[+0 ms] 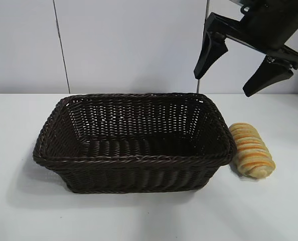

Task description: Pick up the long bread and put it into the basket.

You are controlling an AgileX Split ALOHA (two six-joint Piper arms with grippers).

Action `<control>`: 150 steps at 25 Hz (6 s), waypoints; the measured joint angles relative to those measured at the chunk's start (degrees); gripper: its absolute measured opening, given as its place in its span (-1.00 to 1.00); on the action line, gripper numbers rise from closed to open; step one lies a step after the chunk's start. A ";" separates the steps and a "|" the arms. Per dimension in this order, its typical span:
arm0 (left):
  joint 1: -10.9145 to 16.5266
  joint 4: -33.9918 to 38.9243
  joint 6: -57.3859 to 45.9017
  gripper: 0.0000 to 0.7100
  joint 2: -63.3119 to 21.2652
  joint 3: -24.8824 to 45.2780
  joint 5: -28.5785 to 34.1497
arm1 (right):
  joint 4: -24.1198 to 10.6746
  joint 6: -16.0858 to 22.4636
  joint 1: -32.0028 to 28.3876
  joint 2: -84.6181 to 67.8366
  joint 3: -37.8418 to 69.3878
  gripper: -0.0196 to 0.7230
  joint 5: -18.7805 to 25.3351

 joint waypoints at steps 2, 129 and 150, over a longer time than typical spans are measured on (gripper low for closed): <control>-0.37 0.05 0.00 0.94 0.00 -0.01 0.00 | -4.43 2.46 0.00 0.11 0.00 0.92 0.63; -0.37 0.16 0.00 0.94 0.00 -0.01 0.05 | -15.26 -1.59 6.61 18.45 -51.94 0.92 20.24; -0.37 0.22 0.00 0.94 0.00 -0.01 0.05 | -5.43 -2.62 -32.62 -1.80 -44.83 0.84 20.96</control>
